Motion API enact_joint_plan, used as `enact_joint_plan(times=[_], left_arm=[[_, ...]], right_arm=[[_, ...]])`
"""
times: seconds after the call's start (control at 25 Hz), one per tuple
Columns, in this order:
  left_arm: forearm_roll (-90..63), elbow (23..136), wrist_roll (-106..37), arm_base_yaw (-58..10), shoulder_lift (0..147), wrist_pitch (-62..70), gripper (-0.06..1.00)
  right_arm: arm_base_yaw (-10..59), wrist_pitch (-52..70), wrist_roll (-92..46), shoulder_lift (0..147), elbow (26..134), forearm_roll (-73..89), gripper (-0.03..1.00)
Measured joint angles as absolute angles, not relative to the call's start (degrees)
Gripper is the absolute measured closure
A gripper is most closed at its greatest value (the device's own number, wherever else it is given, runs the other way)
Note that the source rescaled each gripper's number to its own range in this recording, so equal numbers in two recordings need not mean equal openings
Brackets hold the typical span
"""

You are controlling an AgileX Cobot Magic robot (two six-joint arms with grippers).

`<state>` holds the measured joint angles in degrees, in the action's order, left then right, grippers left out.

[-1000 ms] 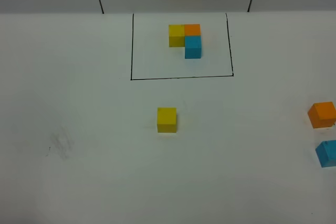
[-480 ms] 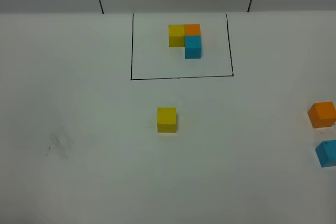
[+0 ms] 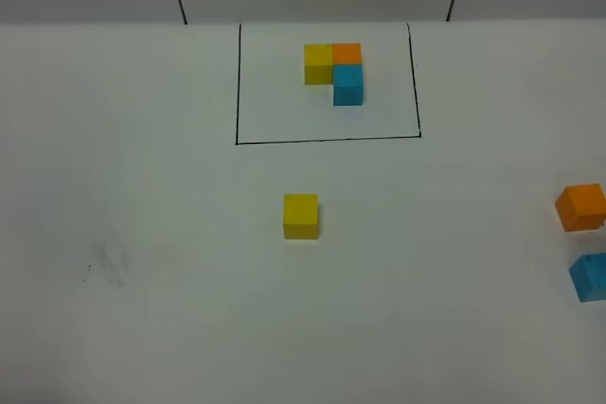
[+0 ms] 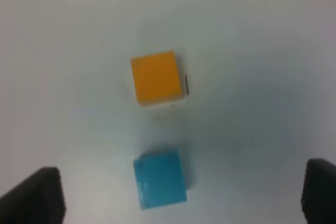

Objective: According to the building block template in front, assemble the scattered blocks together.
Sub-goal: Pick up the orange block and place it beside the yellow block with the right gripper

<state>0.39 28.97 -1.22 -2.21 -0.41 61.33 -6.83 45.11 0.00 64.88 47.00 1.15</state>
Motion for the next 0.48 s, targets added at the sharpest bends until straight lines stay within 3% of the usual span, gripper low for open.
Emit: enact_joint_plan(times=[0.48], left_arm=[[0.4,29.0,-1.2,-2.2,-0.4,61.3,0.27]], right_arm=[[-6.7,39.8,-4.5,88.3,54.3,1.4,0.17]])
